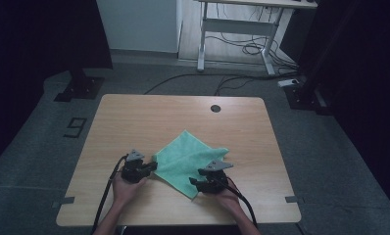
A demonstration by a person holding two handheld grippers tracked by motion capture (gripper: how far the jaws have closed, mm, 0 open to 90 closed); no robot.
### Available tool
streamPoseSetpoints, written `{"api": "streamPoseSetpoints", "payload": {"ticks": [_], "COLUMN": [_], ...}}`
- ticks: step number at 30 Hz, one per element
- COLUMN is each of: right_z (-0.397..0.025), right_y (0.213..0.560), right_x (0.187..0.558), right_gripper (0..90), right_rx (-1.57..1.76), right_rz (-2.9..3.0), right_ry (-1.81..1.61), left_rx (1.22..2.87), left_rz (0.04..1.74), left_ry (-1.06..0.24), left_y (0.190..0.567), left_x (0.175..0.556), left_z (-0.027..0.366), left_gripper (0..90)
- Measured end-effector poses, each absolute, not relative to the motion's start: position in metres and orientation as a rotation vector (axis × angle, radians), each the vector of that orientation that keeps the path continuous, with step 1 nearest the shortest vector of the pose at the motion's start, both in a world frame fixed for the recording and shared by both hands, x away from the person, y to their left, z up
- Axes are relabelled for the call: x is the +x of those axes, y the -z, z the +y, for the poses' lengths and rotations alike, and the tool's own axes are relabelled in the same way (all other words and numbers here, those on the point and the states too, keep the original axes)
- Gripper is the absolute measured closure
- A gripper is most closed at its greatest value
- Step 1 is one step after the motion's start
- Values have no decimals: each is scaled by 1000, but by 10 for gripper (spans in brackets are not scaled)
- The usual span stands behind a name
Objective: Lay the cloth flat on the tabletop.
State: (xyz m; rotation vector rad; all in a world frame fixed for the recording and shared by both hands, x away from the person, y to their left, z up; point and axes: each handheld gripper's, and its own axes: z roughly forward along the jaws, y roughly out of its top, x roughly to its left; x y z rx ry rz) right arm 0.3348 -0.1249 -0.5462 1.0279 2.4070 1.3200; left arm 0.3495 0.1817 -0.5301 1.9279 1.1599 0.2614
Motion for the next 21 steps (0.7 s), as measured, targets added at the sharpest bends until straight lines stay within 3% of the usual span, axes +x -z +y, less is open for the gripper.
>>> {"api": "streamPoseSetpoints", "payload": {"ticks": [13,18,21], "right_z": [-106,-104,-105], "right_y": [552,553,553], "right_x": [330,327,326], "right_gripper": [324,374,477], "right_rx": [950,905,918], "right_rz": [2471,2452,2433], "right_ry": [-1210,-1152,-1149], "left_rx": [1917,1918,1919], "left_rz": [1174,1174,1173], "left_ry": [-257,-256,-255], "left_y": [531,531,531], "left_x": [349,348,347], "left_z": [184,185,185], "left_gripper": [862,860,858]}}
